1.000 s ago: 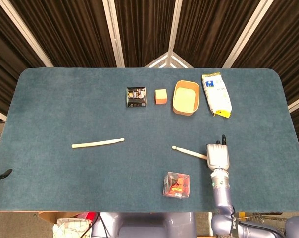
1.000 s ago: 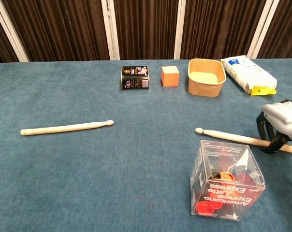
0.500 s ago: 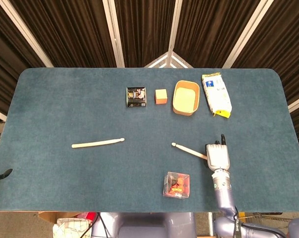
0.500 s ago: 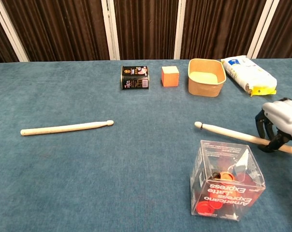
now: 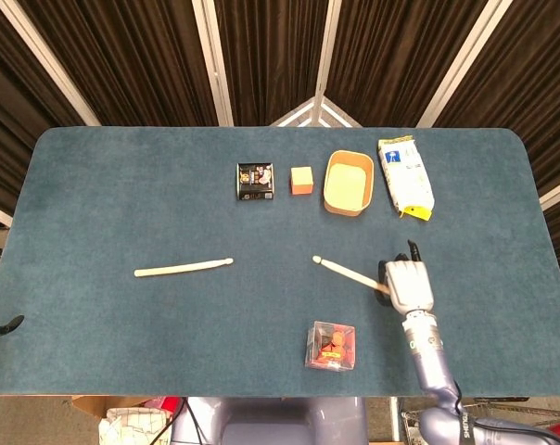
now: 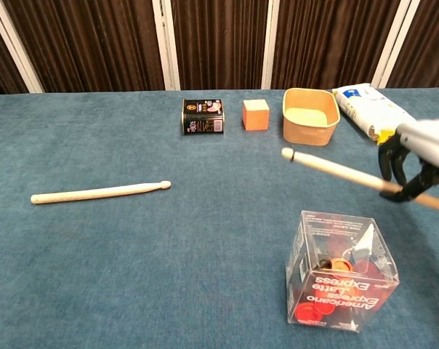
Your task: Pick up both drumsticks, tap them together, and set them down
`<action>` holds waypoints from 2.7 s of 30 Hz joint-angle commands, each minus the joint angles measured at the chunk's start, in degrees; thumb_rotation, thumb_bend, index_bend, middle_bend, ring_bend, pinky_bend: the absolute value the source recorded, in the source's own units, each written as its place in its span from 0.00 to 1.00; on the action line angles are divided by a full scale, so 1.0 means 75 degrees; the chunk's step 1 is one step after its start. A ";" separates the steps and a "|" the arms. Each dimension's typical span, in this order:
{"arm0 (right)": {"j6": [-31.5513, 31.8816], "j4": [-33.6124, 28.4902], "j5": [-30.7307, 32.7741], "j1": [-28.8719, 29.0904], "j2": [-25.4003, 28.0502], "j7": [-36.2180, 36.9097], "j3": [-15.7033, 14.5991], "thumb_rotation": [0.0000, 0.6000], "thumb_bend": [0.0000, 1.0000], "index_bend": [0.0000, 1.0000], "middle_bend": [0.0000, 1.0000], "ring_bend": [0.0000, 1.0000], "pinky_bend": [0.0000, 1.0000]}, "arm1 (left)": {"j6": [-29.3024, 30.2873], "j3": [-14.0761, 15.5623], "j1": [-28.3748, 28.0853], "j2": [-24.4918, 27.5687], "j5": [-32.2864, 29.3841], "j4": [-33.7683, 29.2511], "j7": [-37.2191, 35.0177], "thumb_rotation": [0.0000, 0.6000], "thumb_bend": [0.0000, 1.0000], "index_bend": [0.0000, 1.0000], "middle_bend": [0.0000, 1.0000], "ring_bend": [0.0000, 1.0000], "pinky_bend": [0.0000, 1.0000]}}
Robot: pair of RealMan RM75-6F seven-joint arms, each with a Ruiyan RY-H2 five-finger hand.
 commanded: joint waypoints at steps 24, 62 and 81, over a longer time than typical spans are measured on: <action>0.0267 -0.0866 -0.2082 -0.0413 0.3131 0.5832 0.1618 1.00 0.42 0.72 0.66 0.35 0.00 | -0.2302 -0.0400 -0.1380 -0.1183 -0.0311 0.1709 -0.2090 1.00 0.21 0.19 0.26 0.00 0.00; 0.0415 -0.1015 -0.1912 -0.0326 0.3544 0.6016 0.1486 1.00 0.43 0.72 0.66 0.35 0.00 | -0.2805 -0.0570 -0.4421 -0.2798 -0.5527 0.0271 0.3559 1.00 0.35 0.38 0.43 0.00 0.00; 0.0348 -0.0901 -0.1837 -0.0218 0.3610 0.5989 0.1465 1.00 0.43 0.73 0.66 0.35 0.00 | -0.2765 -0.0485 -0.4654 -0.3604 -0.5622 0.1027 0.3872 1.00 0.41 0.46 0.47 0.01 0.00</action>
